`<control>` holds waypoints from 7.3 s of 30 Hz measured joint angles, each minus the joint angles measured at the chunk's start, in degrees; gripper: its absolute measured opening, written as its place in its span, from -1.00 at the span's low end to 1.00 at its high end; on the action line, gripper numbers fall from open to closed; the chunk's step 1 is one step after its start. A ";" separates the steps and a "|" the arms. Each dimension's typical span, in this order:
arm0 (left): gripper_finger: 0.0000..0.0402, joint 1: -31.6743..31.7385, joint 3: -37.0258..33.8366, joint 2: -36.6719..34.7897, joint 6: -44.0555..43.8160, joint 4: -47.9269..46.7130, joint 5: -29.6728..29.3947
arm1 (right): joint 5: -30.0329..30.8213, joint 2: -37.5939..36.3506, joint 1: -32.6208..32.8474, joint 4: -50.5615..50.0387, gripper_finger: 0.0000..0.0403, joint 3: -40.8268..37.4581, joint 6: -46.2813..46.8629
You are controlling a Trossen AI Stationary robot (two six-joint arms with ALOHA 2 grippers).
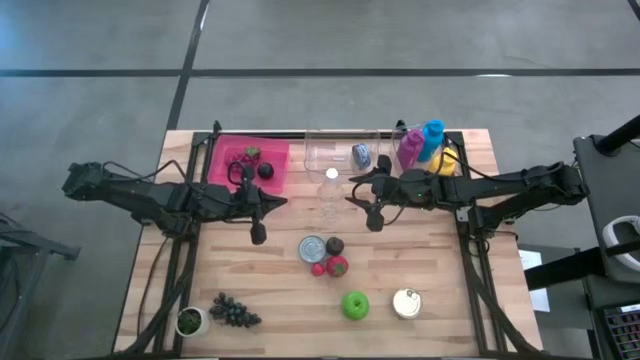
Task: Pick & Place Food Item
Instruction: Put the transparent water bottle into the right transparent bin
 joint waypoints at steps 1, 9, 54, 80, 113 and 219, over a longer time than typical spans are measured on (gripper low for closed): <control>-0.99 0.00 0.00 0.00 -0.01 0.00 0.00 | 0.00 0.00 0.02 0.00 0.22 0.00 0.00; -0.99 0.00 0.00 0.00 0.01 0.00 0.00 | 0.83 0.00 -0.02 -0.02 0.32 -0.07 -0.46; -0.99 0.01 0.00 0.00 0.00 0.02 0.02 | 2.03 -0.44 -0.02 3.45 0.88 -1.68 -1.03; -0.99 0.02 0.00 0.00 -0.01 -0.10 0.02 | -4.79 4.41 -7.84 9.74 0.88 -2.32 1.92; -0.99 0.02 0.00 0.00 -0.02 -3.21 0.02 | -10.27 16.55 -8.32 16.37 0.88 5.05 0.01; -0.99 0.01 0.00 0.00 -0.08 -3.39 0.02 | -10.51 16.13 -8.61 18.09 0.14 4.92 -0.17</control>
